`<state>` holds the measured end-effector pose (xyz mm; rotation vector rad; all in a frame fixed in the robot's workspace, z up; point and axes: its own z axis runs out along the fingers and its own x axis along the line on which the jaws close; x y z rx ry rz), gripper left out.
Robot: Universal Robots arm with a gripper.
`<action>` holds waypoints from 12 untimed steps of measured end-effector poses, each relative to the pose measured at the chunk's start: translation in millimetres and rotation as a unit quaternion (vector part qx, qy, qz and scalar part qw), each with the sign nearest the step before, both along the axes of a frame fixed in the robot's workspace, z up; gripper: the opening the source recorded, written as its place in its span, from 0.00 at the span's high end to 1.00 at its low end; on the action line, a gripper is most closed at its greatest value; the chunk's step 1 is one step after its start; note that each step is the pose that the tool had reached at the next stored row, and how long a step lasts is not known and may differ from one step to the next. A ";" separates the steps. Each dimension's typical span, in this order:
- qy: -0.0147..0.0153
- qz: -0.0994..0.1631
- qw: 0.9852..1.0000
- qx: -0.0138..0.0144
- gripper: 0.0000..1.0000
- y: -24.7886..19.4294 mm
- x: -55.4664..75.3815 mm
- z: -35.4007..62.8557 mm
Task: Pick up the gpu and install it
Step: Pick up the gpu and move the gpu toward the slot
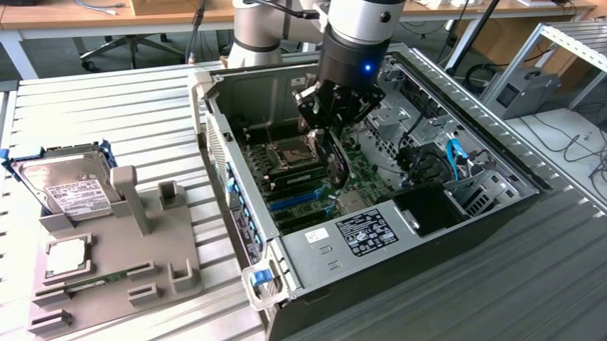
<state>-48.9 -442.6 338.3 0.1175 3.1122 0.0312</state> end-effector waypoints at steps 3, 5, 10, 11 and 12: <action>0.000 0.000 1.000 0.000 0.74 0.1 1.3 -1.5; 0.000 0.000 1.000 0.000 0.74 0.3 2.4 -2.6; 0.000 0.000 1.000 0.000 0.74 0.6 4.1 -4.5; 0.000 0.000 1.000 0.000 0.74 0.7 4.3 -4.8; 0.000 0.000 1.000 0.000 0.74 0.8 4.6 -5.0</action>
